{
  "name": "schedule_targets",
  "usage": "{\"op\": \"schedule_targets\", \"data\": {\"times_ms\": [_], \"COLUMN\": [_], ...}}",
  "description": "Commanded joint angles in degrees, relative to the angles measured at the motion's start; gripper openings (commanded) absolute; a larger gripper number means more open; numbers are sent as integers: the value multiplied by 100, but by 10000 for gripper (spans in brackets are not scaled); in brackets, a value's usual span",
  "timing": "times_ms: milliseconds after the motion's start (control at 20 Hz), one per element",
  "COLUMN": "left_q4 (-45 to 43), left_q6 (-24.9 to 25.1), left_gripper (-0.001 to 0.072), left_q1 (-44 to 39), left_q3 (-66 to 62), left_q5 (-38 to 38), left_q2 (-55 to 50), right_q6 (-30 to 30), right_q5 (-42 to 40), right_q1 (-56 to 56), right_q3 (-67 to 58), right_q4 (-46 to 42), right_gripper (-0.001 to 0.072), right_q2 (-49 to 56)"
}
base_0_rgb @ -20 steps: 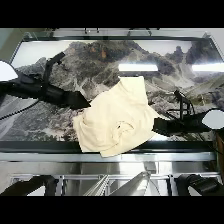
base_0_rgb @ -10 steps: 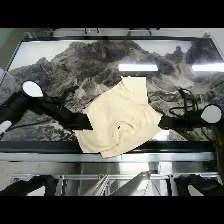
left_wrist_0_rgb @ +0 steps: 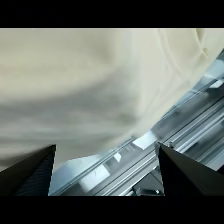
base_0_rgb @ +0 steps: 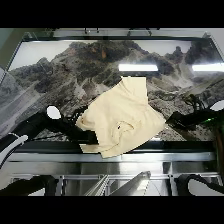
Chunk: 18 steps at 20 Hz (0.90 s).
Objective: Fold the shirts.
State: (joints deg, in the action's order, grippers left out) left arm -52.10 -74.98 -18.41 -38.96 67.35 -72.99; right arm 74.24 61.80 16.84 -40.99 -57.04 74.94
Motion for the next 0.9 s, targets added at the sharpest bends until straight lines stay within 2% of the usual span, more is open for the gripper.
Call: {"op": "schedule_targets", "data": {"times_ms": [0, 50, 100, 150, 200, 250, 300, 350, 550, 600, 750, 850], "left_q4": [-76, -28, 28, 114, 125, 125, 122, 122, 138, 232, 868, 1591], "left_q6": [-4, -4, -2, 24, 57, 59, 61, 114, 199, 216, 251, 254], "left_gripper": [702, 692, 600, 422, 261, 130, 34, 15, 15, 15, 16, 15], "left_q1": [-33, -37, -37, -37, -37, -37, -37, -37, 9, 96, 874, 1740], "left_q3": [83, 83, 70, -7, -129, -269, -417, -599, -1434, -1690, -2697, -3421], "left_q5": [-354, -354, -356, -313, -254, -223, -173, -81, 332, 494, 1123, 1196], "left_q2": [-354, -542, -704, -879, -1025, -1141, -1222, -1272, -929, -669, 380, 1038], "right_q6": [-907, -1082, -1259, -1443, -1606, -1762, -1912, -2081, -2103, -1974, -1008, -636], "right_q5": [-35, -35, -39, -61, -101, -136, -138, -103, 533, 774, 1364, 1381], "right_q1": [24, -83, -181, -278, -352, -393, -407, -407, -367, -295, 44, 323], "right_q3": [-2, -2, -2, -4, -4, -9, -11, -31, -492, -741, -1943, -2914], "right_q4": [1034, 1268, 1526, 1794, 2037, 2262, 2452, 2643, 2634, 2485, 1346, 1320], "right_gripper": [446, 421, 421, 420, 364, 162, 27, 17, 15, 14, 15, 15], "right_q2": [787, 935, 1058, 1163, 1226, 1252, 1250, 1248, 1019, 861, 267, -229]}}
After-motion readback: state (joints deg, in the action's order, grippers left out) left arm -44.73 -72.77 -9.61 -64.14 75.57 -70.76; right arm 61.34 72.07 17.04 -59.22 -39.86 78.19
